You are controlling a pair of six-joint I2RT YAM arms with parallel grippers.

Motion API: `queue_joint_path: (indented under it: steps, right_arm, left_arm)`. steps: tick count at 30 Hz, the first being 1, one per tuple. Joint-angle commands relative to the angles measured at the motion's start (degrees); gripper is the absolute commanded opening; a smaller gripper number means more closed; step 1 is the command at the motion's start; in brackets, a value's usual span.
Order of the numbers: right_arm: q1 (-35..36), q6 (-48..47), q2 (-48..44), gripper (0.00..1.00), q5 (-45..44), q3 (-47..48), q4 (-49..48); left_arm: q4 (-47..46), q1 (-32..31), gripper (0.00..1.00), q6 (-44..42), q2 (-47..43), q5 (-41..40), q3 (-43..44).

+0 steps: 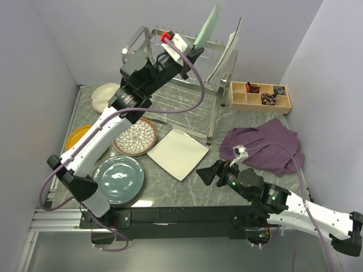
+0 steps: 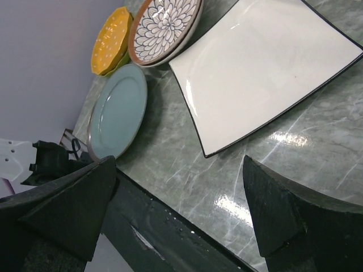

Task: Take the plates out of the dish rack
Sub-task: Unload the plate from the dish rack, then place the plate at the center of the board.

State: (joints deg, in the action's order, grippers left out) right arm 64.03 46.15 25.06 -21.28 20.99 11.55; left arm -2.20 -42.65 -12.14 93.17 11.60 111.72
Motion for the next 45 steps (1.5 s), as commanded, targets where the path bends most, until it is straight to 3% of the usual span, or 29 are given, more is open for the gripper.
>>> queue_joint_path:
  steps: [1,9,16,25,30,40,45]
  right_arm:
    - [0.13,-0.45,0.78,0.98,-0.17,2.21,-2.94]
    - [0.04,-0.10,-0.89,0.98,0.01,3.88,-0.57]
    - [0.04,-0.45,-3.70,0.98,-1.49,5.90,2.68]
    - [0.04,0.78,-6.07,0.98,-2.97,15.11,9.44]
    - [0.04,3.59,-8.88,0.98,-6.49,21.36,13.23]
    - [0.04,4.47,-2.58,0.97,-10.53,35.50,18.50]
    - [0.04,5.26,0.95,0.96,-10.54,37.98,17.89]
  left_arm:
    - [-10.37,-0.15,0.01,-5.17,-5.97,-0.52,-0.54]
    - [-5.38,-1.11,0.01,-10.00,-12.47,-5.61,-3.62]
    - [0.08,-8.65,0.01,-19.56,-16.69,-14.66,-5.02]
    - [-1.05,-25.35,0.01,-30.12,-27.59,-33.64,-23.19]
    - [-4.13,-30.73,0.01,-30.49,-34.53,-41.47,-36.47]
    - [-8.17,-42.93,0.01,-32.50,-36.30,-55.35,-49.05]
    - [-11.68,-48.83,0.01,-33.03,-34.46,-59.93,-54.15]
